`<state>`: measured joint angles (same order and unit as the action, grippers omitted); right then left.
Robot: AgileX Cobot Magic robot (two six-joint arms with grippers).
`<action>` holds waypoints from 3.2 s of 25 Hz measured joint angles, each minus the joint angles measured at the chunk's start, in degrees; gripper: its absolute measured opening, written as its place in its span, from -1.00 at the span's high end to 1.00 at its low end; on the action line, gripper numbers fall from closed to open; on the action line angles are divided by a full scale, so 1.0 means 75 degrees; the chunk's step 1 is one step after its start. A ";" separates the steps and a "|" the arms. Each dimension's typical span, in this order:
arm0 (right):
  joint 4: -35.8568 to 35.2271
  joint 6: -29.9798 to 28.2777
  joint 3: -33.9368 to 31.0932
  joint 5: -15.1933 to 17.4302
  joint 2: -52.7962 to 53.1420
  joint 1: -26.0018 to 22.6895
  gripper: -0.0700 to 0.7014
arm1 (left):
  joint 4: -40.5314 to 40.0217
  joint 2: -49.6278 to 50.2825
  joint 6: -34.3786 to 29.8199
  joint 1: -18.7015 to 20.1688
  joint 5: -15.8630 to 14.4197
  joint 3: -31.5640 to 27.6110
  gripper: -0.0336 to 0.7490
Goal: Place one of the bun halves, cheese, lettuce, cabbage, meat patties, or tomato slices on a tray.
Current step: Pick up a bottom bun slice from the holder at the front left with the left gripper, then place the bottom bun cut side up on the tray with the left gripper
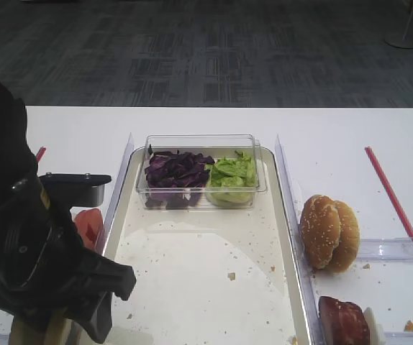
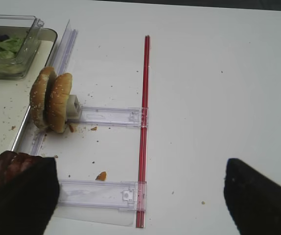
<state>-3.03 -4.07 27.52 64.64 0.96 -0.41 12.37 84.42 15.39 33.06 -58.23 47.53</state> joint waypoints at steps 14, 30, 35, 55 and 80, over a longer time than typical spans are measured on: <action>0.0000 0.0000 0.0000 0.0000 0.0000 0.0000 -0.97 | -0.0428 0.0000 0.0000 0.0000 0.0101 0.0005 -0.01; 0.0000 -0.0013 0.0000 0.0000 0.0000 0.0000 -0.97 | -0.0630 0.0000 0.0014 0.0000 0.0114 0.0005 0.33; 0.0000 -0.0013 0.0000 0.0000 0.0000 0.0000 -0.97 | -0.0647 0.0000 0.0014 0.0000 0.0114 0.0005 0.43; 0.0000 -0.0013 0.0000 0.0000 0.0000 0.0000 -0.97 | -0.0850 0.0000 0.0026 0.0000 -0.0310 0.0467 0.62; 0.0000 -0.0013 0.0000 0.0000 0.0000 0.0000 -0.97 | -0.0588 0.0000 -0.0892 0.0000 -0.1122 0.2077 0.62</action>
<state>-3.03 -4.17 27.52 64.64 0.96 -0.41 7.96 84.42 8.70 33.06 -66.64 63.10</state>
